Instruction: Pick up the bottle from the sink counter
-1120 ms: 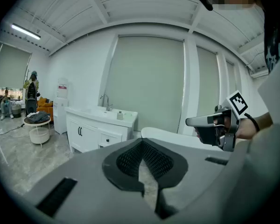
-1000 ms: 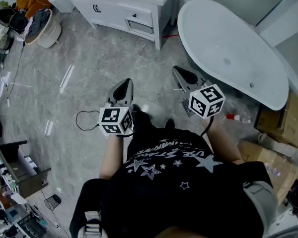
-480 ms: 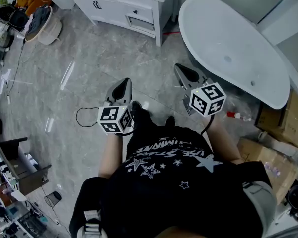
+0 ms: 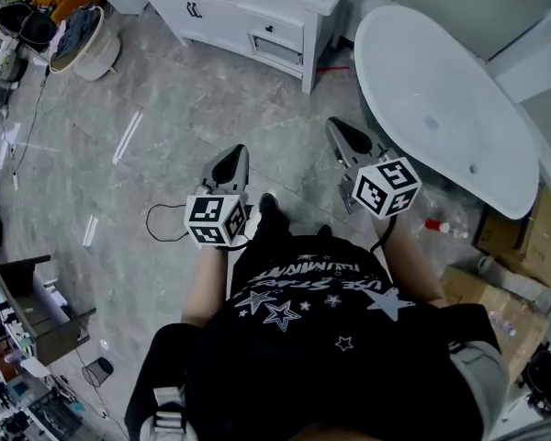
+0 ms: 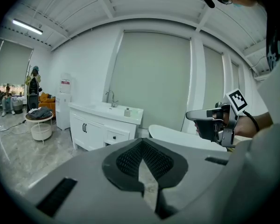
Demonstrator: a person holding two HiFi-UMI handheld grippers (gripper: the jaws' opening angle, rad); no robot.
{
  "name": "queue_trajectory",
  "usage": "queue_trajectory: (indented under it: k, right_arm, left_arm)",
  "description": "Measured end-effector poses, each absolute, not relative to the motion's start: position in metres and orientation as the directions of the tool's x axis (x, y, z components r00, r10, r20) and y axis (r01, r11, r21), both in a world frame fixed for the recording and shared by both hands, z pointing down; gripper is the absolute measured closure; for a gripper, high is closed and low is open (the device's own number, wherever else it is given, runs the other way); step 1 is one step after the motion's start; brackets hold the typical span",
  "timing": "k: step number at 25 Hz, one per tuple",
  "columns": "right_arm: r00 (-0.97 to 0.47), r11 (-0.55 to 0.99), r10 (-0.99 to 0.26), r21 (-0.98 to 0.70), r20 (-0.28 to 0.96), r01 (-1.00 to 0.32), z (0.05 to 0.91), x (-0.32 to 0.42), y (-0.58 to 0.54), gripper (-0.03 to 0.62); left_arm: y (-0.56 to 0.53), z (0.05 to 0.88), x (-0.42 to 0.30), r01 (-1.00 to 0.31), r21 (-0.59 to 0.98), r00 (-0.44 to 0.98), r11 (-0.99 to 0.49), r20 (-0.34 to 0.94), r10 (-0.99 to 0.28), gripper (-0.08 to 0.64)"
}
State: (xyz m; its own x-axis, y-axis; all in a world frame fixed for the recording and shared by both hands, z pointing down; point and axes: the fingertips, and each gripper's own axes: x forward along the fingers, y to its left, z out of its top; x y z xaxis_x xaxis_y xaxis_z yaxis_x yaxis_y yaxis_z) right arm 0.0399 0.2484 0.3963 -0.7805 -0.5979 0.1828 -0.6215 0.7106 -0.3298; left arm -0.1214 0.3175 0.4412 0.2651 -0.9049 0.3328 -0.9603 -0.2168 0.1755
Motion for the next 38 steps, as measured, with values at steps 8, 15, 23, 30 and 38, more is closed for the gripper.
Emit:
queue_trajectory:
  k: [8, 15, 23, 30, 38]
  right_arm:
    - [-0.751, 0.689, -0.632, -0.306, 0.189, -0.657, 0.391, -0.041, 0.178, 0.586]
    - [-0.708, 0.646, -0.666, -0.295, 0.234, -0.704, 0.403, -0.091, 0.137, 0.586]
    - [-0.672, 0.61, -0.681, -0.284, 0.29, -0.74, 0.423, -0.094, 0.093, 0.586]
    - [-0.694, 0.622, -0.663, -0.309, 0.28, -0.719, 0.438, -0.083, 0.006, 0.585]
    - [-0.713, 0.634, -0.651, -0.33, 0.259, -0.699, 0.437, -0.046, -0.137, 0.586]
  left_arm:
    - [0.25, 0.443, -0.207, -0.95, 0.189, 0.297, -0.247, 0.312, -0.903, 0.552]
    - [0.211, 0.45, -0.264, -0.934, 0.22, 0.342, -0.282, 0.32, -0.883, 0.552]
    - [0.159, 0.465, -0.269, -0.912, 0.217, 0.405, -0.348, 0.347, -0.846, 0.552]
    - [0.08, 0.467, -0.253, -0.923, 0.211, 0.378, -0.321, 0.349, -0.857, 0.552]
    - [-0.055, 0.454, -0.214, -0.932, 0.189, 0.357, -0.308, 0.34, -0.87, 0.552]
